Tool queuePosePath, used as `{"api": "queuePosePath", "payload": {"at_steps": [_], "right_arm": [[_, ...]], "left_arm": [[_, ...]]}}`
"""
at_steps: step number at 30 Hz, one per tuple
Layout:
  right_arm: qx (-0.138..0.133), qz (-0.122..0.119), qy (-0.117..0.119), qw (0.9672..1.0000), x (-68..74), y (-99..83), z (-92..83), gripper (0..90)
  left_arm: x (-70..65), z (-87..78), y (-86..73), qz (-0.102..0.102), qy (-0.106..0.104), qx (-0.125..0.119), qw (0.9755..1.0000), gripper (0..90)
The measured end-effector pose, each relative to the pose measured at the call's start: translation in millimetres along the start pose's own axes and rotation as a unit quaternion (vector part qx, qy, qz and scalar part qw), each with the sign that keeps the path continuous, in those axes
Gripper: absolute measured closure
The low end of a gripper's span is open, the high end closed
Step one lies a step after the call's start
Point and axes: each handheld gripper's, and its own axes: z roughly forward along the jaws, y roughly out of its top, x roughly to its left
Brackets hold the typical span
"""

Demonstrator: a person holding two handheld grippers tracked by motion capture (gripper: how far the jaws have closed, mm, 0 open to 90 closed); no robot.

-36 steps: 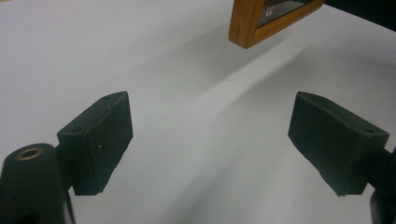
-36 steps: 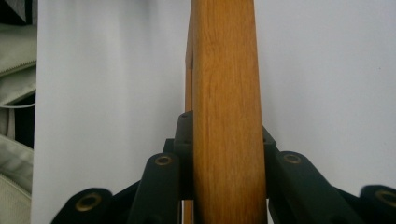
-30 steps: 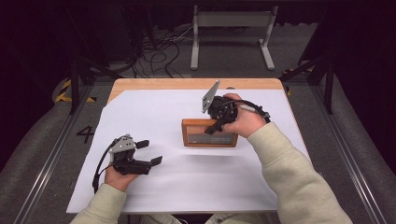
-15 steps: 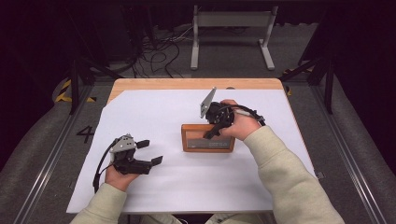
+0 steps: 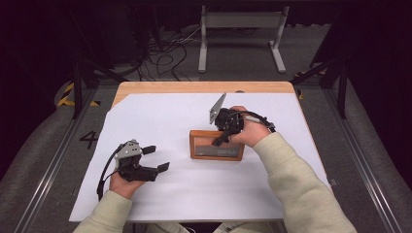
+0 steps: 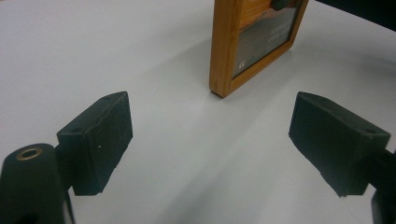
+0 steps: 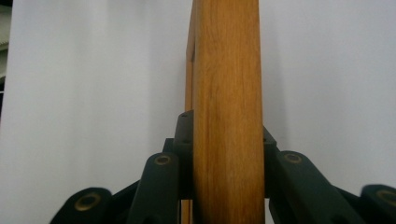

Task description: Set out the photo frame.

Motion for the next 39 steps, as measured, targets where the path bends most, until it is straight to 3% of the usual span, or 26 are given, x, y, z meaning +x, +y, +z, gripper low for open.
{"api": "queuePosePath", "payload": {"at_steps": [7,9,15,16,18,22,28,35,37,39], "right_arm": [[-0.01,0.006,-0.011,0.9999,-3.5,-1.8,0.2,66.0],[-0.012,0.012,-0.033,0.9993,-5.2,-2.4,-0.6,62.2],[-0.013,0.024,-0.071,0.9971,-8.5,-4.7,-1.1,48.3],[-0.021,0.027,-0.081,0.9961,-9.9,-5.3,-1.7,40.9],[-0.033,0.039,-0.1,0.9937,-11.5,-6.5,-3.1,34.7],[-0.05,0.062,-0.106,0.9912,-10.4,-9.8,-6.5,27.6],[-0.076,0.069,-0.115,0.9881,-2.1,-14.7,-21.8,24.9],[-0.127,0.092,-0.132,0.9788,13.4,-30.8,-45.1,23.3],[-0.132,0.095,-0.136,0.9773,15.7,-34.2,-47.5,23.5],[-0.142,0.109,-0.141,0.9738,21.0,-42.7,-52.9,24.0]], "left_arm": [[-0.2,0.1,0.0,0.001,0.0,0.001,1.0,13.8],[-0.2,0.1,0.0,0.001,-0.001,0.001,1.0,13.8],[0.0,0.0,-0.1,0.0,0.0,0.0,1.0,13.8],[0.0,0.0,-0.1,0.001,0.0,0.0,1.0,13.8],[-0.2,0.0,-0.1,-0.001,0.0,0.0,1.0,13.7],[0.1,-0.1,0.1,0.0,0.0,-0.001,1.0,13.6],[-0.3,-2.5,0.3,0.001,0.001,-0.003,1.0,13.5],[-0.4,-5.3,0.1,-0.001,0.003,-0.005,1.0,13.0],[-0.7,-5.6,0.1,-0.004,0.004,-0.007,1.0,13.0],[-0.7,-6.2,0.0,-0.004,0.004,-0.007,1.0,12.9]]}}
